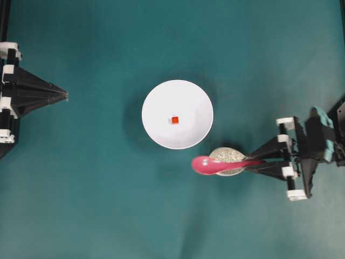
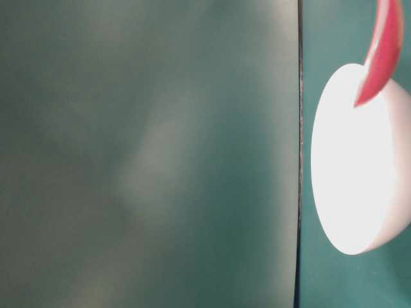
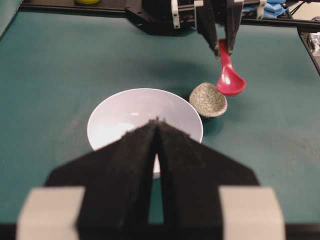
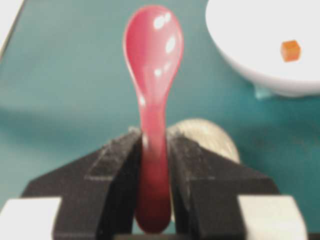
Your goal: Grip the spoon and scoop the red block from the bowl with right arm.
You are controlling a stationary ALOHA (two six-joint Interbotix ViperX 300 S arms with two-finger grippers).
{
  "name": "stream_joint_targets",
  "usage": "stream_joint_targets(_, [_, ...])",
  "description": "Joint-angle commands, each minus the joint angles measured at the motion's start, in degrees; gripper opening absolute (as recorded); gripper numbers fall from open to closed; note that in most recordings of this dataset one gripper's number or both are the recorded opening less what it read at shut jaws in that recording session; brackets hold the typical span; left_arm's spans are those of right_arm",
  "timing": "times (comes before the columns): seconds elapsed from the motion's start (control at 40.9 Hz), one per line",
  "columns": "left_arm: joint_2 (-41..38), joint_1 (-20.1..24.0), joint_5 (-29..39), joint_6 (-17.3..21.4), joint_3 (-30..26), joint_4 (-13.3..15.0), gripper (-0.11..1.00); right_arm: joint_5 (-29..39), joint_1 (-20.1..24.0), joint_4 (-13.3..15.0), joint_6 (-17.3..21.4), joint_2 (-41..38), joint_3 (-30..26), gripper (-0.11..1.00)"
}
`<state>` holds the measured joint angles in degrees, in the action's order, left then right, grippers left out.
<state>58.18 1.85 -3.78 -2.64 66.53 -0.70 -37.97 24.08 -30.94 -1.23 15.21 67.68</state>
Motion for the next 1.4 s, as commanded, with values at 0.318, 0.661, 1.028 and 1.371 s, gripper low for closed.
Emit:
stream_joint_targets(0.318, [-0.5,0.2,-0.3,0.1,-2.4,-0.1,0.0,69.5,-24.6,7.5,0.4,7.0,-26.9,0.23])
stream_joint_targets(0.661, [-0.6,0.2,0.1,0.2,-2.4,-0.1,0.0,86.4,-29.1,17.1,-0.2,-4.3,-41.6,0.23])
stream_joint_targets(1.028, [-0.6,0.2,0.5,1.3,-2.4,-0.1,0.0,91.3,-29.1,23.6,-0.8,-13.5,-50.4,0.23])
stream_joint_targets(1.371, [-0.7,0.2,0.6,1.3,-2.3,-0.1,0.0,90.4,-29.1,24.0,-4.7,-17.9,-51.9,0.23])
